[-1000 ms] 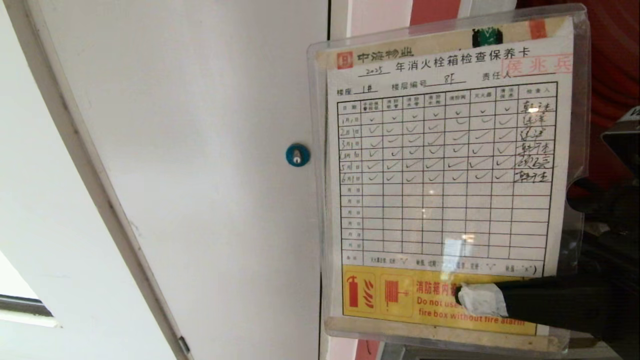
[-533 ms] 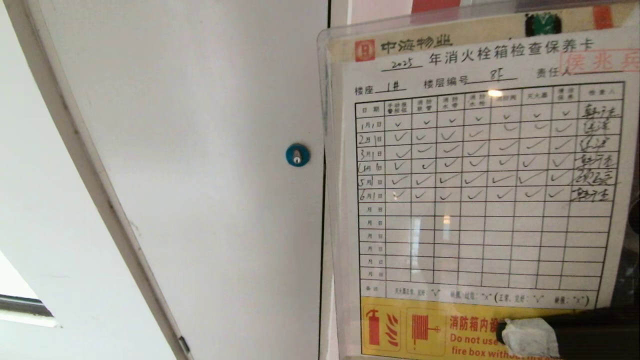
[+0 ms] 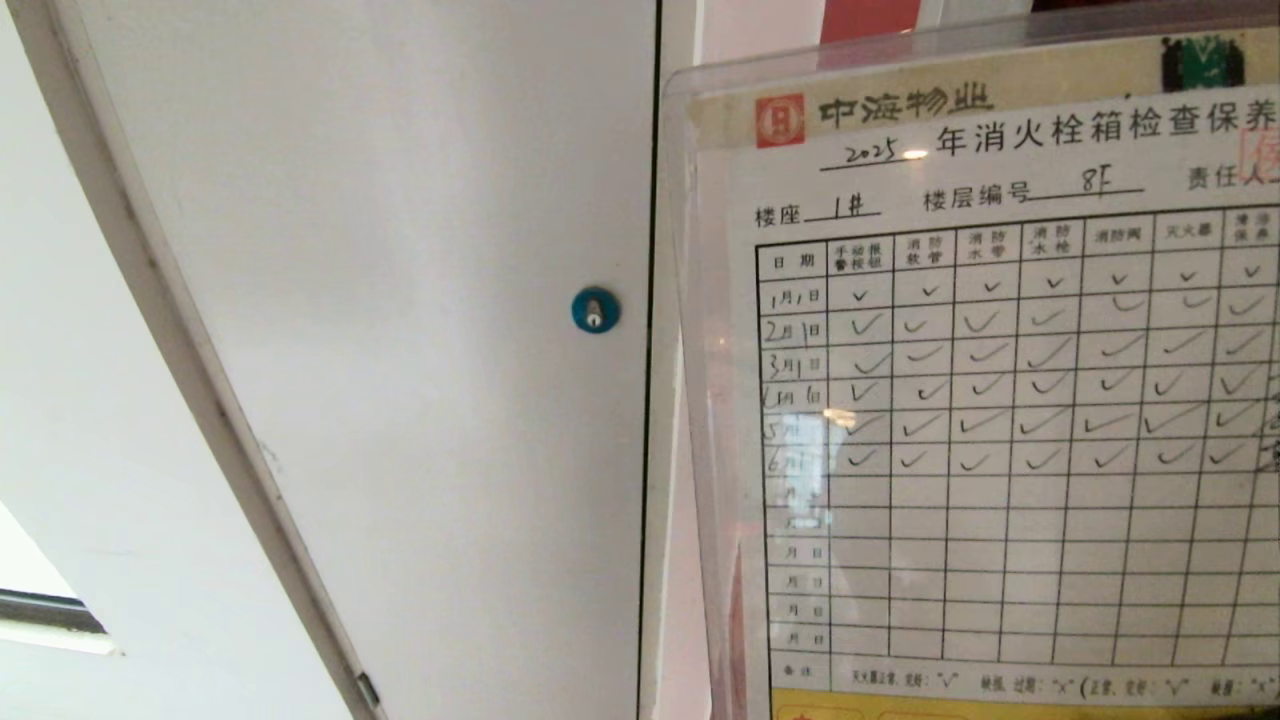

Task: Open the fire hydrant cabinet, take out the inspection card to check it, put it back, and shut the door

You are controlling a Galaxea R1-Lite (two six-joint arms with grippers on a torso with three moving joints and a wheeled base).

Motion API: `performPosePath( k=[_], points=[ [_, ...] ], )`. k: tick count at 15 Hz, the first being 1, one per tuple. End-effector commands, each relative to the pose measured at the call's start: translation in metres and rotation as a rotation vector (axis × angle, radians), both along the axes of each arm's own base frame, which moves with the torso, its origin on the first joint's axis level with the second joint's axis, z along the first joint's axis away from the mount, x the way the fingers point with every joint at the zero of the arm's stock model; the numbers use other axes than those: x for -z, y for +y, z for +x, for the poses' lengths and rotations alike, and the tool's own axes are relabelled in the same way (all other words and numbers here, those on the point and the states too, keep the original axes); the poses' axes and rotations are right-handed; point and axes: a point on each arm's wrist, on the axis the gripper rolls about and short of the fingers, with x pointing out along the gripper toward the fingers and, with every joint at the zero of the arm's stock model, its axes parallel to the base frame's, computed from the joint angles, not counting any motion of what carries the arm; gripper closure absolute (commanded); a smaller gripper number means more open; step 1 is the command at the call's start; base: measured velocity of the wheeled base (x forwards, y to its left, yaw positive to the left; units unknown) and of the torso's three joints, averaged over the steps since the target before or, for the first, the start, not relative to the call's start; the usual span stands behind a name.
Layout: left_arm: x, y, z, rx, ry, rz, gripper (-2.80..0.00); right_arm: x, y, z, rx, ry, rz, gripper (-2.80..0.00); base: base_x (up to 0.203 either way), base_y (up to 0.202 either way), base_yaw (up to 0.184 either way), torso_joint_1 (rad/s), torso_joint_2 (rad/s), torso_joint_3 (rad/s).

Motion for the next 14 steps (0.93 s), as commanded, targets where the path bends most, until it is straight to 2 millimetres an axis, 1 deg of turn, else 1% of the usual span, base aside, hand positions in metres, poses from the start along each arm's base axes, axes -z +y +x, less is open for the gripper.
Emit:
performPosePath(
  k=[1,10,12,14],
  points=[
    [0.0,0.0,0.0,0.0,0.001,0.0,0.0,-0.002,-0.002,-0.003,-0.012,-0.015,0.008,0.0,0.0,0.0,0.0,0.0,0.0,0.0],
    [0.0,0.0,0.0,0.0,0.004,0.0,0.0,-0.002,-0.005,-0.006,0.003,-0.014,0.011,0.0,0.0,0.0,0.0,0.0,0.0,0.0],
    [0.0,0.0,0.0,0.0,0.001,0.0,0.0,-0.004,-0.011,-0.008,0.072,-0.02,0.007,0.0,0.0,0.0,0.0,0.0,0.0,0.0],
    [0.0,0.0,0.0,0.0,0.001,0.0,0.0,-0.01,-0.018,-0.013,0.149,-0.024,-0.002,0.0,0.0,0.0,0.0,0.0,0.0,0.0]
  ],
)
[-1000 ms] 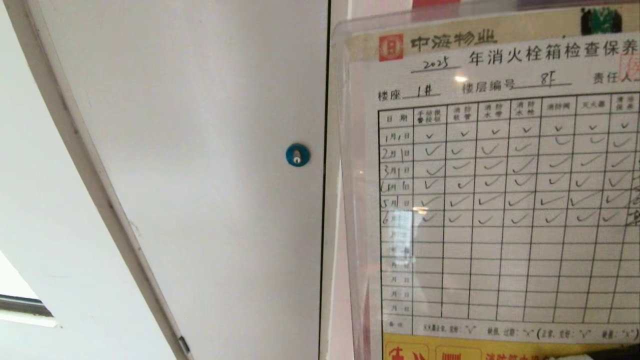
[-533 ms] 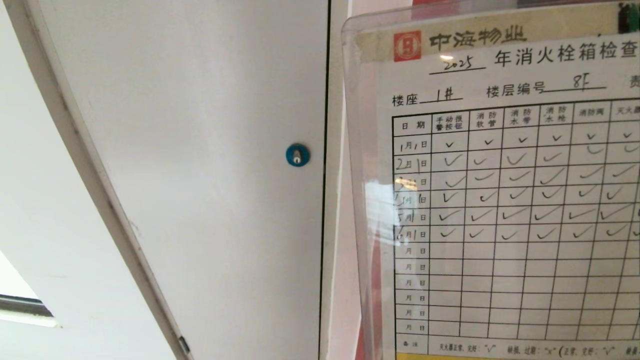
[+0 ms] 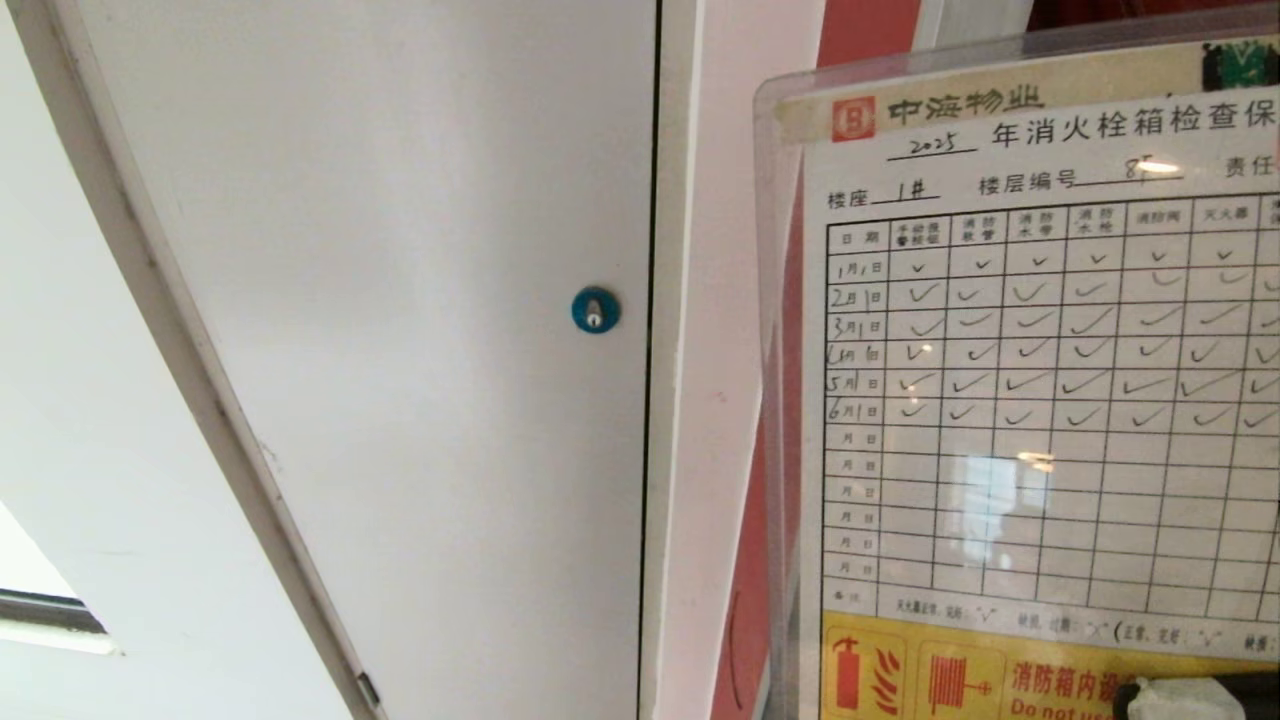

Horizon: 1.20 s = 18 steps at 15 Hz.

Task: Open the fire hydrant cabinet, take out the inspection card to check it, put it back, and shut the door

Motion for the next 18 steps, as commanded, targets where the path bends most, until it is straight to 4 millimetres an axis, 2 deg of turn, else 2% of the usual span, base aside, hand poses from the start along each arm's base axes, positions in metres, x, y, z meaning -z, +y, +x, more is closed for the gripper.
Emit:
performPosePath(
  k=[1,6,8,10,13,15,18],
  points=[
    [0.0,0.0,0.0,0.0,0.001,0.0,0.0,-0.008,-0.008,-0.008,0.044,-0.022,0.01,0.0,0.0,0.0,0.0,0.0,0.0,0.0],
    [0.0,0.0,0.0,0.0,0.001,0.0,0.0,-0.03,-0.036,-0.037,0.217,-0.037,-0.044,0.0,0.0,0.0,0.0,0.0,0.0,0.0],
    [0.0,0.0,0.0,0.0,0.001,0.0,0.0,-0.035,-0.049,-0.051,0.29,-0.036,-0.107,0.0,0.0,0.0,0.0,0.0,0.0,0.0],
    [0.0,0.0,0.0,0.0,0.001,0.0,0.0,-0.037,-0.06,-0.059,0.437,-0.052,-0.211,0.0,0.0,0.0,0.0,0.0,0.0,0.0],
    [0.0,0.0,0.0,0.0,0.001,0.0,0.0,-0.034,-0.07,-0.062,0.649,-0.188,-0.42,0.0,0.0,0.0,0.0,0.0,0.0,0.0],
    [0.0,0.0,0.0,0.0,0.004,0.0,0.0,-0.039,-0.076,-0.062,0.773,-0.306,-0.553,0.0,0.0,0.0,0.0,0.0,0.0,0.0],
    [0.0,0.0,0.0,0.0,0.001,0.0,0.0,-0.052,-0.082,-0.066,0.831,-0.453,-0.747,0.0,0.0,0.0,0.0,0.0,0.0,0.0]
  ],
)
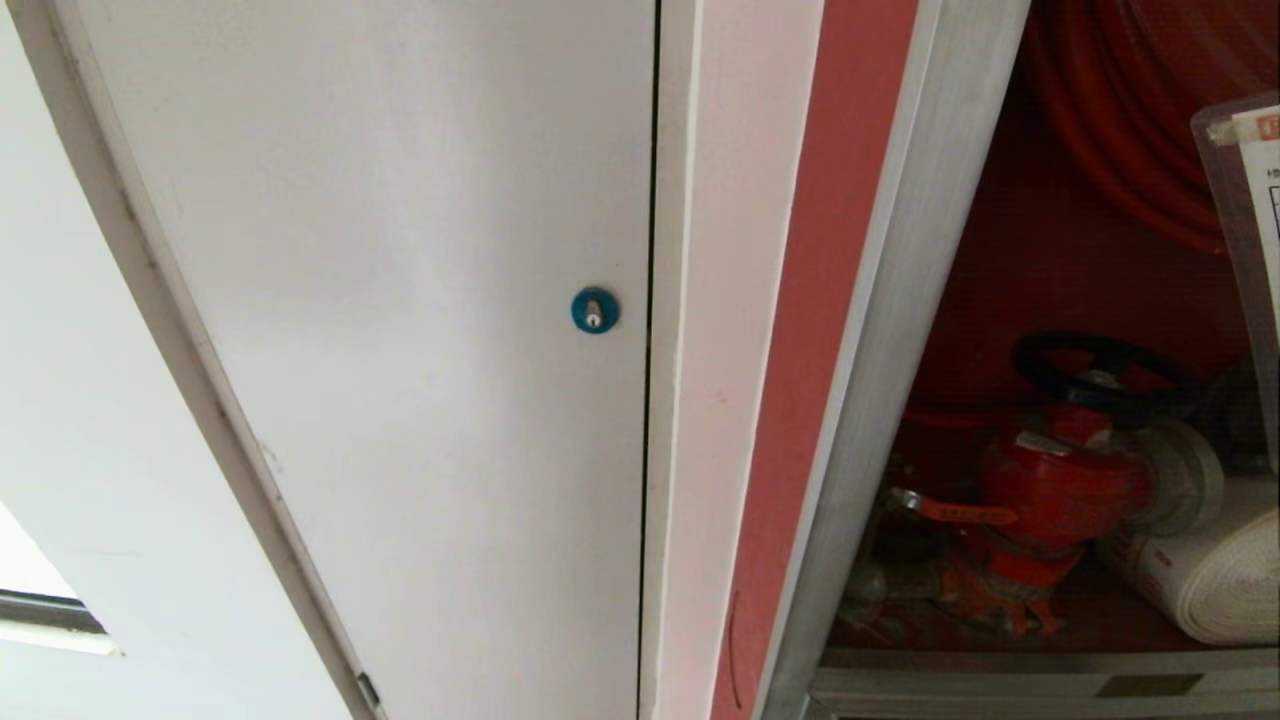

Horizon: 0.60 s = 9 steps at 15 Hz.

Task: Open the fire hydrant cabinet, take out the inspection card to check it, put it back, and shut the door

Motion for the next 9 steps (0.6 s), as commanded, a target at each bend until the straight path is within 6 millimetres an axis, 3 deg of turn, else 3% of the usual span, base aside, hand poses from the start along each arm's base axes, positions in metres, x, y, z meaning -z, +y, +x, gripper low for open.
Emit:
performPosePath(
  k=[1,9],
  points=[
    [0.0,0.0,0.0,0.0,0.002,0.0,0.0,-0.005,0.001,0.002,0.021,-0.021,-0.111,0.0,0.0,0.0,0.0,0.0,0.0,0.0],
    [0.0,0.0,0.0,0.0,0.001,0.0,0.0,-0.006,0.019,0.061,0.303,0.087,-0.58,0.0,0.0,0.0,0.0,0.0,0.0,0.0]
  ],
)
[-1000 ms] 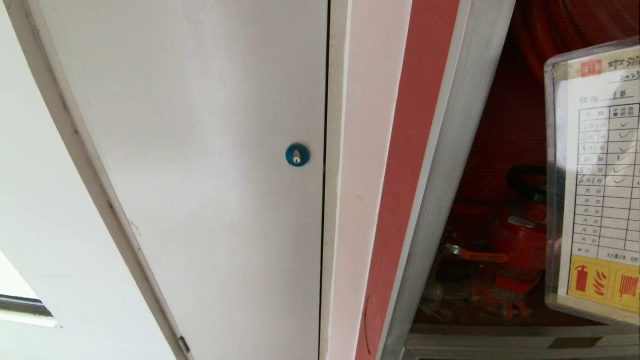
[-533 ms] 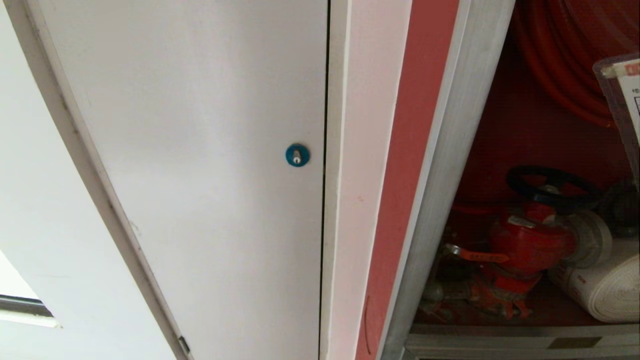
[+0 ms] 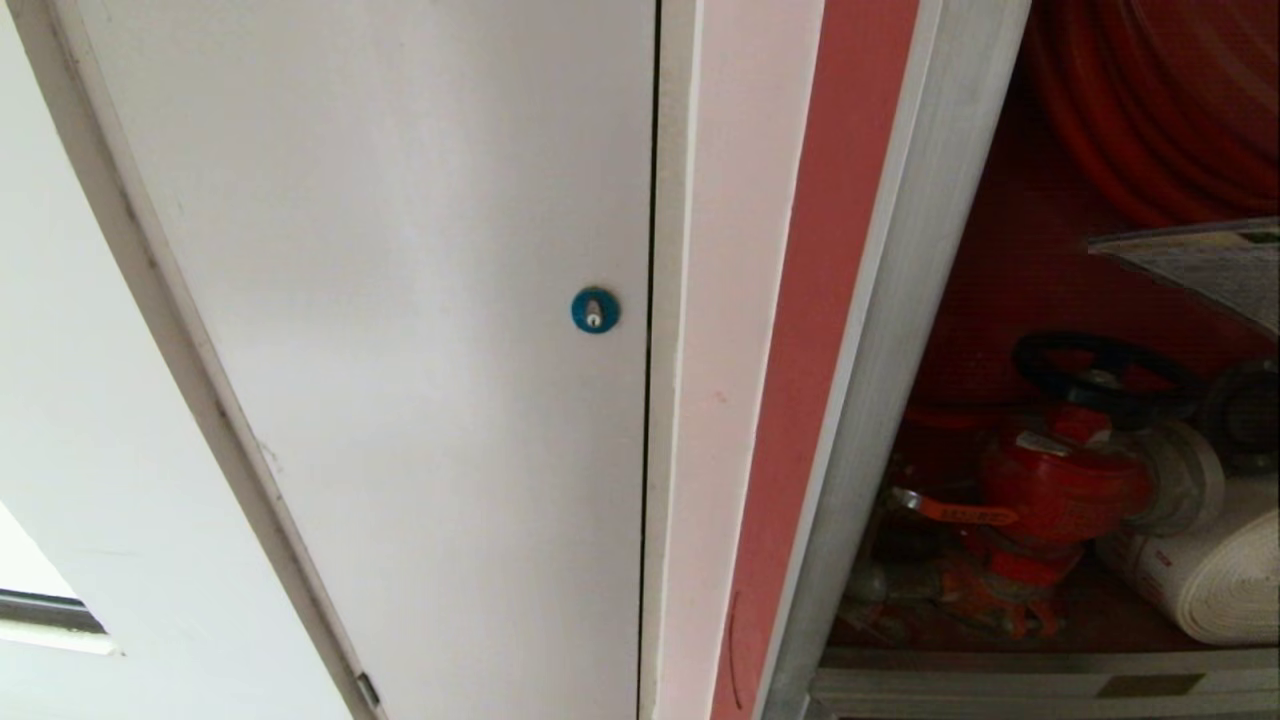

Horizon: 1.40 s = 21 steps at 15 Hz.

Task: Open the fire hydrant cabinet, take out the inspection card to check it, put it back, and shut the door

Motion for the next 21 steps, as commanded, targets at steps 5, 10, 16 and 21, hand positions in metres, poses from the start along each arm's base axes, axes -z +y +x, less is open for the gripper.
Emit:
performPosePath(
  k=[5,10,16,21],
  points=[
    [0.0,0.0,0.0,0.0,0.003,0.0,0.0,0.001,-0.018,0.05,-0.022,0.135,-0.172,0.0,0.0,0.0,0.0,0.0,0.0,0.0],
    [0.0,0.0,0.0,0.0,0.0,0.0,0.0,0.01,-0.049,0.086,-0.145,0.199,-0.283,0.0,0.0,0.0,0.0,0.0,0.0,0.0],
    [0.0,0.0,0.0,0.0,0.0,0.0,0.0,0.023,-0.082,0.13,-0.13,0.171,-0.348,0.0,0.0,0.0,0.0,0.0,0.0,0.0],
    [0.0,0.0,0.0,0.0,0.0,0.0,0.0,0.032,-0.088,0.143,-0.154,0.18,-0.342,0.0,0.0,0.0,0.0,0.0,0.0,0.0]
  ],
)
